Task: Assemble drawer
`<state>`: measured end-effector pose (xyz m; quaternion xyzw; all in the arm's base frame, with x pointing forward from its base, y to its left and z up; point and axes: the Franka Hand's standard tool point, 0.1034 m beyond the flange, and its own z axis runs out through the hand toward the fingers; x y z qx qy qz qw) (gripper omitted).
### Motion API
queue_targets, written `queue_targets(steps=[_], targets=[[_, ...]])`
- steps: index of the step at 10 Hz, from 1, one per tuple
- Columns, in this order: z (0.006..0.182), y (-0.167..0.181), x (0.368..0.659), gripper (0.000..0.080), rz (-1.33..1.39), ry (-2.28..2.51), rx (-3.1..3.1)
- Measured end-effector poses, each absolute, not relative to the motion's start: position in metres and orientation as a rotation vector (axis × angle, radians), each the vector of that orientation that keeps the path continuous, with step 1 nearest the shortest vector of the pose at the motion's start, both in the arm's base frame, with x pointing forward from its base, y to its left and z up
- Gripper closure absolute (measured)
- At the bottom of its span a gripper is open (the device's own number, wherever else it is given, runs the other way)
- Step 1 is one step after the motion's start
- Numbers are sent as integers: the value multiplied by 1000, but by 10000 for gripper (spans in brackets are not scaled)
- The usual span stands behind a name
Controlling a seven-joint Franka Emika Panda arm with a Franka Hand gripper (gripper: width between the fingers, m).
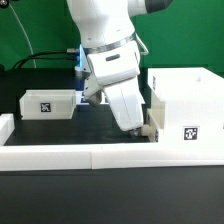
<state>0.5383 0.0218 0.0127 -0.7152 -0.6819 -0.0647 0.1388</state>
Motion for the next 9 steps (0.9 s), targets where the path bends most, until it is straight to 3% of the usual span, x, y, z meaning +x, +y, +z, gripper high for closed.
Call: queue_targets(steps=[5, 9], targets=[[23, -16, 537, 151, -196, -1968, -2110], [37, -65, 502, 151, -193, -1930, -2200]])
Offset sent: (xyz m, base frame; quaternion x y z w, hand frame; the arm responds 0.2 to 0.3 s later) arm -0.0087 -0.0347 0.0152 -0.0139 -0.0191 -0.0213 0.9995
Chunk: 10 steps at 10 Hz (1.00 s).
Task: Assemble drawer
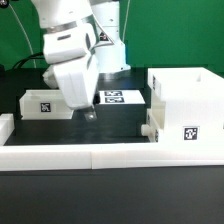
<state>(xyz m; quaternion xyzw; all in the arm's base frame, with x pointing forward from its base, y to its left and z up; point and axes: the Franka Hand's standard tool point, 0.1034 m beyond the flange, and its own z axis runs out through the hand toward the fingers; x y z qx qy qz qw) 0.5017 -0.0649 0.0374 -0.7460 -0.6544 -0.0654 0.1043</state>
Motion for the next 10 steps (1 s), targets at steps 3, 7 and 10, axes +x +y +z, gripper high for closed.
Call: queue_targets(steps=[3, 7, 10], targets=[[45, -79, 487, 151, -159, -1873, -2247], [45, -78, 487, 151, -127, -1623, -2420], [45, -87, 485, 151, -144, -1370, -2595]])
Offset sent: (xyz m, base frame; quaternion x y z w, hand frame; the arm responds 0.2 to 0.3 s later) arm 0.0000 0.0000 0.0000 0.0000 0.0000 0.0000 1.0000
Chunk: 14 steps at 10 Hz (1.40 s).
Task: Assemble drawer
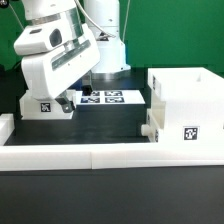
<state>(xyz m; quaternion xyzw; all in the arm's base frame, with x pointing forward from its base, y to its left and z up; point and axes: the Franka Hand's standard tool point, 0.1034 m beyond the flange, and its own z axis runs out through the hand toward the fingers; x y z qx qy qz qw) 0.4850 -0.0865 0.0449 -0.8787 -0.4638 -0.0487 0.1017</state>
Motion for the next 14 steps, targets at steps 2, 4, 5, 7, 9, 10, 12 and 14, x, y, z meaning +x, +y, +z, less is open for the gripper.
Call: queue_targets(steps=[2, 4, 5, 7, 9, 10, 12, 14], targets=[[51, -97, 468, 151, -137, -1148, -2739], [57, -104, 453, 151, -166, -830, -2884], [58, -104, 444, 151, -165, -753, -2917], [60, -105, 443, 151, -153, -550, -2956], [60, -105, 443, 151, -142, -391, -2974], [60, -104, 443, 151, -137, -284, -2981], [60, -104, 443, 151, -128, -167, -2986], [57, -100, 432, 151, -154, -118, -3016]])
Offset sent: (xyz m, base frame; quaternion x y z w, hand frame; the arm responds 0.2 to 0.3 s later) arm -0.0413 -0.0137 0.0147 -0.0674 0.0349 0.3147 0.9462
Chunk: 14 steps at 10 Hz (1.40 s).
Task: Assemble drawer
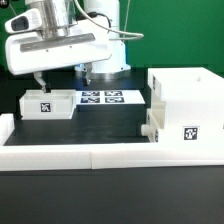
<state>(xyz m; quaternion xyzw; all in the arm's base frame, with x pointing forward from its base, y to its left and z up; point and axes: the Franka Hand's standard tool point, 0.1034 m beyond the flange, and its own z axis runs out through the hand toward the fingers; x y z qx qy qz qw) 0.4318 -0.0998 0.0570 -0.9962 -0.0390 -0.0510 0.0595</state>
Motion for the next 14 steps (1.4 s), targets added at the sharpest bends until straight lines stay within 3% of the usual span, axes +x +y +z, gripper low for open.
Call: queue_targets(steps=[3, 5, 11, 14], targets=[[46, -89, 413, 151, -239, -98, -3071], [35, -102, 404, 151, -218, -120, -3074], [35, -97, 405, 151, -206, -80, -3068], [25, -67, 391, 151, -86, 1, -3051]])
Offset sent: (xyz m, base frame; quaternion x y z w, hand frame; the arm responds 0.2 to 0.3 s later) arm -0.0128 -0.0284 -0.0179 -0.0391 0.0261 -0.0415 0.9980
